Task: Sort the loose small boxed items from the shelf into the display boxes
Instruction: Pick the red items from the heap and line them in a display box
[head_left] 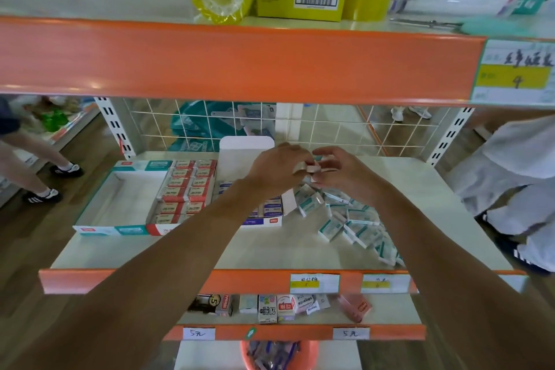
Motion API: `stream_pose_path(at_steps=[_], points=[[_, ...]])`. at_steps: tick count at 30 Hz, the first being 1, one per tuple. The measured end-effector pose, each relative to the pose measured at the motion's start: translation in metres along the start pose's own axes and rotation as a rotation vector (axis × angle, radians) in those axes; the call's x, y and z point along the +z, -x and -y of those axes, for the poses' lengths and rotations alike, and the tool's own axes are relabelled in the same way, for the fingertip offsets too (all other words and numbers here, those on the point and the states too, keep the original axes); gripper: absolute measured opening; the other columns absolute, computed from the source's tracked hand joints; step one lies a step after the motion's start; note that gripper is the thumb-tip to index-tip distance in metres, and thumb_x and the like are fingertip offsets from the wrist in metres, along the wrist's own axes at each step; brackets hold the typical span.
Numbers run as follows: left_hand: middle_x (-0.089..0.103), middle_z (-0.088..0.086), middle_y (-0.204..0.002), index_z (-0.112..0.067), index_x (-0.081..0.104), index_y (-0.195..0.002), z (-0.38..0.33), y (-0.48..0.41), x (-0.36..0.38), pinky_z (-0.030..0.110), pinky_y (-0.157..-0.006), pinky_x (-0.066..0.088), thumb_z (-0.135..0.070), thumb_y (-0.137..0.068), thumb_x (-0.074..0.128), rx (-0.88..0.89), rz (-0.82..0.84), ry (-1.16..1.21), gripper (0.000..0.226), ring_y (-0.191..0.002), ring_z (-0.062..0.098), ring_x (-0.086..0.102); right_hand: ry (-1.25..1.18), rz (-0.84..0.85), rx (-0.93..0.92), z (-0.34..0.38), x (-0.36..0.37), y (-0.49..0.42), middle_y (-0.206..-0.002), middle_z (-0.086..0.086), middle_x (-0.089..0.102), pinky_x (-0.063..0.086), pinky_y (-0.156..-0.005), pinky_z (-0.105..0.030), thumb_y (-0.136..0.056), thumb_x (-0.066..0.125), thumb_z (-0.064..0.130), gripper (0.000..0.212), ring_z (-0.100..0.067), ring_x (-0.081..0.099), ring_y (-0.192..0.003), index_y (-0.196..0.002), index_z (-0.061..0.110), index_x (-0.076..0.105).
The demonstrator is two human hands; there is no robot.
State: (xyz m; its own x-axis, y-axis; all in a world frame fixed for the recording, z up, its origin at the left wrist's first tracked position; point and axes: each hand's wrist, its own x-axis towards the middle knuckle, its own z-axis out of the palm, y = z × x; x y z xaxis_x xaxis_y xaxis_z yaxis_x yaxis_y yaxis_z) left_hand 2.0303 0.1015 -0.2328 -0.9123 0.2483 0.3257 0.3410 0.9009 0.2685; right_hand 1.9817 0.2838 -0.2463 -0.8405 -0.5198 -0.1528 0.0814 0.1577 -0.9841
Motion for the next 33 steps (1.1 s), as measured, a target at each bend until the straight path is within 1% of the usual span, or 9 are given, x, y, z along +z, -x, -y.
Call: stream_pose_path(at_steps=[7, 11, 14, 16, 19, 25, 27, 30, 33], points=[[0.064, 0.009, -0.099, -0.01, 0.054, -0.111, 0.018, 0.014, -0.015, 0.031, -0.068, 0.047, -0.023, -0.099, 0.044, -0.139, -0.052, 0.133, 0.02, -0.084, 0.021, 0.059, 0.019, 0.035, 0.003, 0.001, 0.032, -0.006, -0.118, -0.005, 0.058, 0.056, -0.083, -0.031, -0.085, 0.068, -0.002, 0.041, -0.02, 0.065, -0.105, -0.111, 0.029, 0.057], [0.059, 0.011, -0.118, -0.011, 0.049, -0.128, 0.029, 0.023, -0.024, 0.025, -0.075, 0.041, -0.019, -0.101, 0.038, -0.227, -0.056, 0.258, 0.03, -0.094, 0.019, 0.059, 0.211, -0.006, -0.034, 0.008, 0.046, -0.011, -0.112, 0.004, 0.067, 0.052, -0.095, -0.037, -0.079, 0.07, 0.003, 0.043, -0.015, 0.064, -0.106, -0.112, 0.03, 0.064], [0.058, 0.01, -0.127, -0.017, 0.044, -0.136, 0.038, 0.032, -0.032, 0.027, -0.08, 0.049, -0.019, -0.102, 0.039, -0.322, -0.036, 0.343, 0.035, -0.102, 0.022, 0.063, 0.153, 0.006, -0.014, 0.015, 0.063, -0.012, -0.107, -0.004, 0.069, 0.053, -0.094, -0.035, -0.082, 0.066, -0.003, 0.04, -0.018, 0.067, -0.102, -0.115, 0.019, 0.061], [0.06, 0.009, -0.124, -0.022, 0.043, -0.135, 0.046, 0.039, -0.036, 0.023, -0.071, 0.052, -0.02, -0.101, 0.041, -0.387, -0.026, 0.407, 0.034, -0.098, 0.021, 0.065, 0.04, 0.016, -0.007, 0.019, 0.074, -0.012, -0.109, -0.01, 0.067, 0.056, -0.087, -0.033, -0.085, 0.062, -0.007, 0.038, -0.021, 0.068, -0.099, -0.118, 0.012, 0.058], [0.061, 0.006, -0.119, -0.031, 0.046, -0.13, 0.061, 0.049, -0.041, 0.015, -0.054, 0.048, -0.022, -0.1, 0.043, -0.436, -0.002, 0.475, 0.031, -0.088, 0.015, 0.064, -0.018, 0.021, 0.001, 0.022, 0.089, -0.014, -0.109, -0.011, 0.064, 0.056, -0.078, -0.029, -0.088, 0.06, -0.006, 0.038, -0.02, 0.069, -0.091, -0.122, 0.009, 0.055], [0.059, 0.001, -0.123, -0.04, 0.052, -0.126, 0.086, 0.065, -0.058, 0.013, -0.049, 0.043, -0.019, -0.1, 0.041, -0.472, 0.027, 0.461, 0.035, -0.09, 0.014, 0.059, 0.021, 0.031, 0.0, 0.022, 0.113, -0.022, -0.113, -0.01, 0.065, 0.056, -0.087, -0.038, -0.085, 0.069, 0.005, 0.039, -0.022, 0.068, -0.099, -0.12, 0.015, 0.056], [0.057, 0.001, -0.127, -0.037, 0.053, -0.127, 0.092, 0.07, -0.064, 0.014, -0.05, 0.044, -0.018, -0.101, 0.039, -0.458, 0.036, 0.454, 0.035, -0.088, 0.014, 0.058, 0.045, 0.015, -0.004, 0.024, 0.122, -0.025, -0.111, -0.012, 0.067, 0.056, -0.086, -0.039, -0.086, 0.07, 0.013, 0.032, -0.021, 0.069, -0.095, -0.116, 0.017, 0.059], [0.055, 0.001, -0.131, -0.036, 0.055, -0.124, 0.102, 0.079, -0.069, 0.027, -0.065, 0.056, -0.018, -0.101, 0.037, -0.449, 0.028, 0.483, 0.035, -0.086, 0.015, 0.062, 0.058, 0.009, 0.013, 0.031, 0.14, -0.026, -0.101, -0.014, 0.072, 0.056, -0.073, -0.035, -0.096, 0.057, 0.023, 0.022, -0.021, 0.068, -0.078, -0.115, 0.012, 0.058], [0.054, -0.001, -0.131, -0.033, 0.055, -0.12, 0.113, 0.088, -0.073, 0.028, -0.066, 0.058, -0.018, -0.1, 0.036, -0.48, 0.036, 0.514, 0.032, -0.093, 0.017, 0.062, 0.163, -0.007, 0.029, 0.036, 0.157, -0.025, -0.094, -0.013, 0.073, 0.056, -0.066, -0.031, -0.102, 0.041, 0.034, 0.03, -0.02, 0.067, -0.068, -0.117, 0.011, 0.055]])
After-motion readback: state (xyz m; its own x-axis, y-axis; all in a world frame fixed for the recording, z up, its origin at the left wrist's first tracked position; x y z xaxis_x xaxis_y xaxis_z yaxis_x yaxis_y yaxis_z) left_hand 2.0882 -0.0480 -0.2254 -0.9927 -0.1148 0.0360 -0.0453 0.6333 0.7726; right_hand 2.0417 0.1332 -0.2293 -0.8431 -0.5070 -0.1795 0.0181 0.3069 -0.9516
